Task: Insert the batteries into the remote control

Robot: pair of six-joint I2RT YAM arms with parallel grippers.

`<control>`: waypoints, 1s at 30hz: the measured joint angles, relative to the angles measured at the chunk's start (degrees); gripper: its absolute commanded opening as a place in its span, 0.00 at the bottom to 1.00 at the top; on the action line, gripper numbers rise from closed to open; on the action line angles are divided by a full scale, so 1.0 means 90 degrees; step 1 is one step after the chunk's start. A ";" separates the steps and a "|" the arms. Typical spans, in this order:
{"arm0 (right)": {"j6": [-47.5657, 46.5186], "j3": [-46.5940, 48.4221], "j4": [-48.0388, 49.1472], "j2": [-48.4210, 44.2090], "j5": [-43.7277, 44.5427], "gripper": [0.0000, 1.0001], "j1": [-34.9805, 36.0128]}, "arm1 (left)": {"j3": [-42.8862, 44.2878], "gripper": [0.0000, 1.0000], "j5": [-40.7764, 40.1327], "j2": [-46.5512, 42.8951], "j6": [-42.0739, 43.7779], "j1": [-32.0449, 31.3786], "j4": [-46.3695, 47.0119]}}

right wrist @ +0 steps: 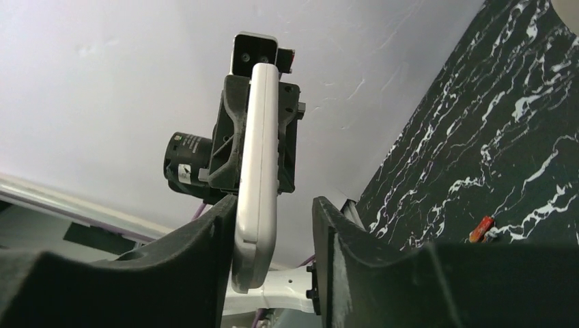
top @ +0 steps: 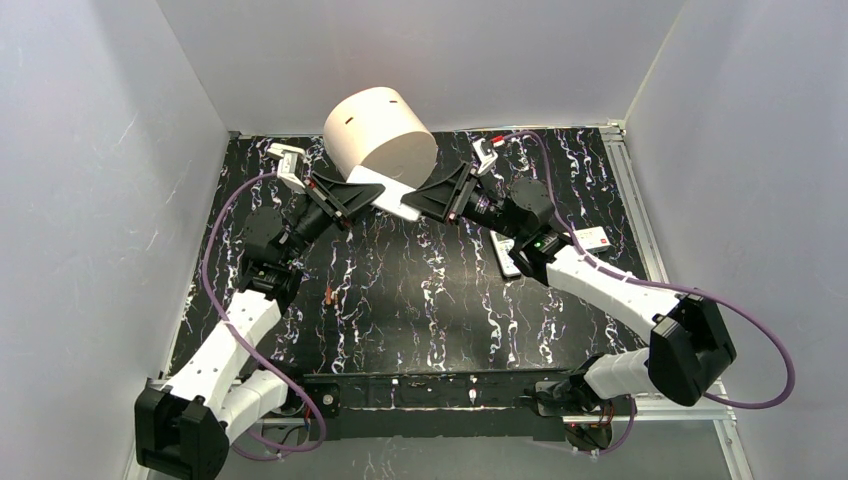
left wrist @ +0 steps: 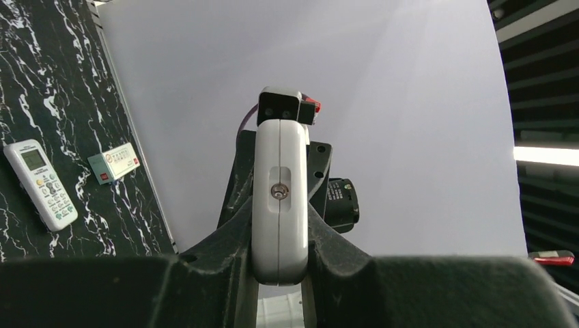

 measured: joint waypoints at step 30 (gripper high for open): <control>-0.0177 0.0000 -0.1809 -0.0549 0.0675 0.40 -0.0051 | -0.0330 0.00 -0.0393 0.0238 -0.0180 0.0243 0.0136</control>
